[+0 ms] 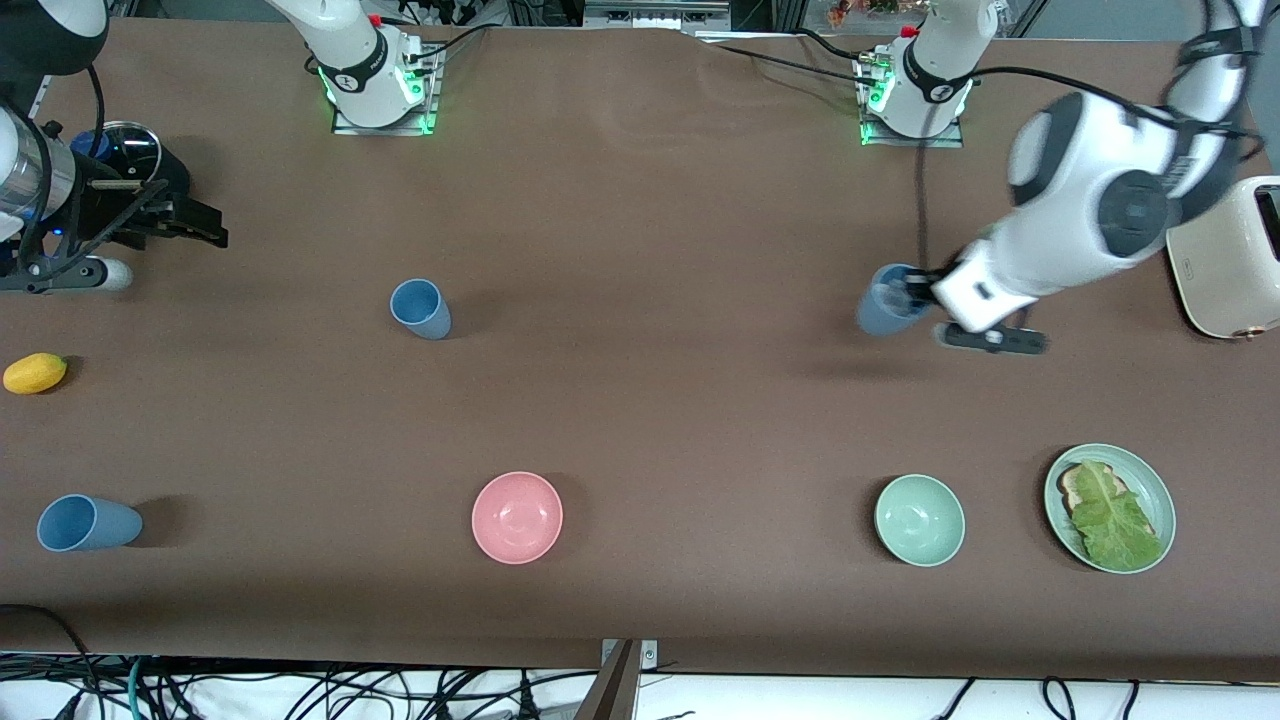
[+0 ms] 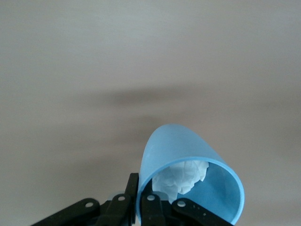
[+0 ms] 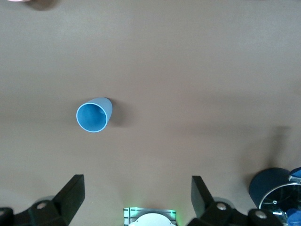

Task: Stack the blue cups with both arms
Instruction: 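Lift the blue cup with the left gripper and carry it to mid-table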

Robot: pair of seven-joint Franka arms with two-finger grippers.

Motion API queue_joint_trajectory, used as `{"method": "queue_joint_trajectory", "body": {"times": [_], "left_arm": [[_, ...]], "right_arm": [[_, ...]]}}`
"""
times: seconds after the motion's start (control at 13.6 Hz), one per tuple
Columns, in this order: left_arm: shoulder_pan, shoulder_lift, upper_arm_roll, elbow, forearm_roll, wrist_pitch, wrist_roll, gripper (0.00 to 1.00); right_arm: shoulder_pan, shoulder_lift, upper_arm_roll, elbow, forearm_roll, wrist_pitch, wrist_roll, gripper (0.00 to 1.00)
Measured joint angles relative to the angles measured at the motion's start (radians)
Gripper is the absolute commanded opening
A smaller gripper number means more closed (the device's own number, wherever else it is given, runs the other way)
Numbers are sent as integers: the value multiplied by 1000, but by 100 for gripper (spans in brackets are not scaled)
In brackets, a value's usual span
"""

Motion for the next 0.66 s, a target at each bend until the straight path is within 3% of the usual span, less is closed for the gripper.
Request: {"method": "queue_joint_trajectory", "body": {"times": [0.37,0.66], "left_arm": [[-245,174,-2,88,2,118,-247,0],[-370,351,6,142,165,196,-340,0]], "right_arm": [[-1,3,-8,0,0,-1,0,100],[-2,3,-8,0,0,-2,0,100]]}}
